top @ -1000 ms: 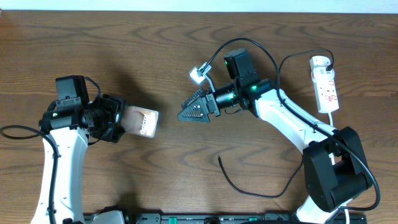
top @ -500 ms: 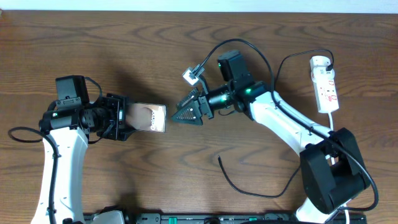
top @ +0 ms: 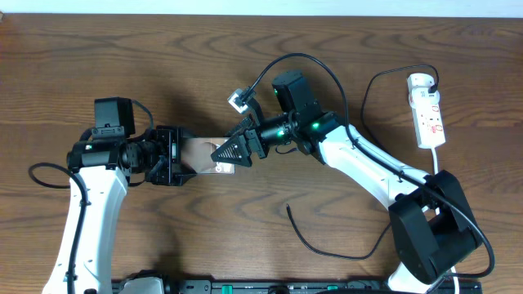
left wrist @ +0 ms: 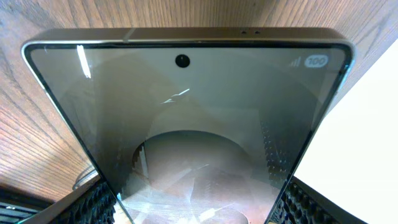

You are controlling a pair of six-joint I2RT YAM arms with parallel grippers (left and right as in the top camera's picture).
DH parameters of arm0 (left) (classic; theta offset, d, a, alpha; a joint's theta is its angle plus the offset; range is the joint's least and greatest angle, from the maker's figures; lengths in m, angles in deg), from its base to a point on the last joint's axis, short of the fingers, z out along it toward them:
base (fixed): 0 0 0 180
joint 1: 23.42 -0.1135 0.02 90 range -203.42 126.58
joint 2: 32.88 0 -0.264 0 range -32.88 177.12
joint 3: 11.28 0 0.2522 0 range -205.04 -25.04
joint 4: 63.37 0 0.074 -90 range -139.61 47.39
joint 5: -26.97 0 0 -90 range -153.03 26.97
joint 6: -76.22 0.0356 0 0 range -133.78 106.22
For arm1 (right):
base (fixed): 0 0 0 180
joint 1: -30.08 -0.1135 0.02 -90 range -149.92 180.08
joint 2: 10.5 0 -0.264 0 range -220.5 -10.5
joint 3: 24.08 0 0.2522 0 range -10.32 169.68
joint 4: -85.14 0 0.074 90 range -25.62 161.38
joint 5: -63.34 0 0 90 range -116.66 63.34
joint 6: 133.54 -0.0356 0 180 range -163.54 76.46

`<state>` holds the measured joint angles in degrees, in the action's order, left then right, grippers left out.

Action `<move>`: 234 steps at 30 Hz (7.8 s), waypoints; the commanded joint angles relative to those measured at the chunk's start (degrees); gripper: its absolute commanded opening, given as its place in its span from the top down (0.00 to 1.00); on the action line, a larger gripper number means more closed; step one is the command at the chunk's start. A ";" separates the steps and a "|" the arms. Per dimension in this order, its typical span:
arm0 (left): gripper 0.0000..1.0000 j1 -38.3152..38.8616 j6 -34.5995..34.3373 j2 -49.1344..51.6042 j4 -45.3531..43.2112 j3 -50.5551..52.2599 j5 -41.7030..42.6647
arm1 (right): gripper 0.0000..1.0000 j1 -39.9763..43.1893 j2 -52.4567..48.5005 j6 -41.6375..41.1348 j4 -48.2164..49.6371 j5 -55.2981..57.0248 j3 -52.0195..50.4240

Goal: Plug charger to phone and switch on socket

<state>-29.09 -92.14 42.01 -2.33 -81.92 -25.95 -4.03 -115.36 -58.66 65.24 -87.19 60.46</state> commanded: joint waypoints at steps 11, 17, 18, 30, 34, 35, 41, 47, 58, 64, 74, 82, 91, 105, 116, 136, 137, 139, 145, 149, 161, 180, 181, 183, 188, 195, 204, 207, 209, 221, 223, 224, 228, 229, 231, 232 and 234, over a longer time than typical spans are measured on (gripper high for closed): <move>0.93 0.68 -2.89 -0.20 -0.26 -0.98 2.84 | 0.01 -4.44 -0.28 -3.52 1.62 7.15 0.72; 0.93 0.68 -4.15 -0.20 -0.26 -0.98 3.69 | 0.01 -6.14 -0.28 -7.65 1.68 13.77 0.72; 0.93 0.68 -4.28 -0.20 -0.26 -0.98 3.91 | 0.01 -6.34 -0.28 -7.63 1.77 13.94 0.72; 0.93 0.68 -6.54 -0.20 -0.26 -0.98 3.15 | 0.11 -6.97 -0.28 -12.15 5.09 15.04 0.72; 0.93 0.68 -8.24 -0.20 -1.33 -0.98 2.64 | 0.11 -6.99 -0.28 -12.33 5.11 15.19 0.72; 0.93 0.68 -8.74 -0.20 -1.55 -0.98 2.73 | 0.11 -6.99 -0.28 -12.33 5.09 15.19 0.72; 0.93 0.68 -10.29 -0.20 -1.99 -0.98 2.78 | 0.13 -7.23 -0.28 -13.20 5.55 15.41 0.72; 0.93 0.68 -11.32 -0.20 -2.82 -0.98 2.36 | 0.18 -7.26 -0.28 -13.79 6.16 15.63 0.72; 0.93 0.68 -11.61 -0.17 -2.86 -0.98 -0.28 | 0.36 -7.26 -0.28 -14.25 6.21 15.58 0.72; 0.93 0.68 -11.58 -0.17 -2.89 -0.98 -0.28 | 0.39 -7.85 -0.28 -14.23 6.23 15.61 0.72; 0.93 2.45 -11.54 -0.17 -3.67 -0.98 -0.24 | 0.43 -8.26 -0.28 -14.19 6.23 15.65 0.72; 0.93 4.42 -11.54 -0.17 -5.64 -0.98 -0.24 | 0.53 -8.28 -0.28 -14.19 6.21 15.65 0.72; 0.93 4.42 -11.54 -0.20 -5.64 -0.98 -0.24 | 0.74 -8.26 -0.28 -14.19 6.14 16.09 0.72; 0.93 4.42 -11.52 -0.20 -5.64 -0.98 -0.26 | 0.97 -8.26 -0.28 -14.21 6.16 16.11 0.72; 0.11 4.31 -11.06 -0.20 -6.21 -1.01 -0.20 | 0.96 -7.06 -0.28 -14.19 5.92 16.68 0.72; 0.10 -0.90 0.96 -4.85 -13.57 -1.01 4.94 | 0.99 6.93 -0.28 -40.28 7.43 21.68 0.72; 0.10 -0.92 1.81 -4.98 -14.75 -1.01 4.94 | 0.99 7.56 -0.28 -45.13 7.67 21.94 0.72; 0.10 -0.92 3.34 -5.01 -17.20 -1.01 4.92 | 0.99 8.66 -0.28 -55.25 8.57 22.34 0.72; 0.10 -0.90 4.48 -4.98 -23.10 -1.01 3.80 | 0.98 9.46 -0.26 -80.91 17.33 22.12 0.72; 0.10 -0.90 6.97 -4.92 -28.11 -1.01 2.82 | 0.98 8.74 -0.26 -87.25 25.88 20.44 0.72; 0.10 -0.90 6.03 -4.92 -36.54 -1.01 -3.72 | 0.99 3.78 -0.26 -90.29 38.73 17.73 0.72; 0.10 -0.90 -4.48 -4.92 -37.18 -1.01 -7.37 | 0.98 -4.07 -0.26 -90.31 42.07 20.70 0.72; 0.10 -0.90 -4.48 -4.92 -37.16 -1.01 -7.96 | 0.98 -4.46 -0.26 -90.33 42.88 21.70 0.72; 0.10 -0.90 -4.50 -4.92 -37.22 -1.01 -8.66 | 0.99 -5.27 -0.26 -91.21 44.26 24.11 0.72; 0.10 -0.90 -3.19 -4.90 -38.91 -0.98 -9.27 | 0.99 -6.29 -0.26 -93.33 46.73 27.98 0.72; 0.10 -0.74 -0.55 -4.90 -40.48 -0.98 -9.20 | 0.98 -6.60 -0.26 -93.35 47.28 28.94 0.72; 0.10 -0.74 5.29 -4.81 -43.65 -0.98 -6.03 | 0.98 -6.60 -0.26 -94.62 47.25 26.67 0.72; 0.11 -0.74 5.29 -4.79 -43.71 -0.98 -5.33 | 0.98 -6.60 -0.26 -94.64 47.28 26.51 0.74; 0.17 -0.74 5.29 -4.70 -43.69 -0.98 -4.72 | 0.98 -6.60 -0.26 -94.64 47.28 26.53 0.74; 0.58 -0.74 5.01 -3.41 -43.54 -0.98 -4.48 | 0.98 -6.60 -0.26 -94.57 47.23 26.49 0.72; 0.63 -0.74 4.85 -3.41 -43.54 -0.98 -4.48 | 0.98 -6.60 -0.26 -94.57 47.25 26.45 0.72; 0.66 -0.74 4.81 -3.41 -43.54 -0.98 -4.48 | 0.98 -6.62 -0.26 -94.55 47.25 26.43 0.72; 0.80 -0.74 4.81 -3.41 -43.54 -0.98 -4.48 | 0.98 -6.62 -0.26 -94.55 47.12 25.86 0.72; 0.85 -0.74 4.81 -3.41 -43.54 -0.98 -4.48 | 0.98 -6.67 -0.26 -94.55 47.12 25.81 0.74; 0.92 -0.74 4.81 -3.41 -43.54 -0.98 -4.48 | 0.98 -6.71 -0.26 -94.55 47.10 25.83 0.72; 0.92 -0.74 4.81 -3.41 -43.54 -0.98 -4.48 | 0.98 -6.73 -0.26 -94.55 47.10 25.81 0.72; 0.92 -0.74 4.81 -3.41 -43.54 -0.98 -4.48 | 0.98 -6.86 -0.26 -94.55 47.10 25.83 0.72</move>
<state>-29.99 -88.34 38.06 -45.97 -82.79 -31.22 -9.76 -116.30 -155.11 111.47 -57.34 59.78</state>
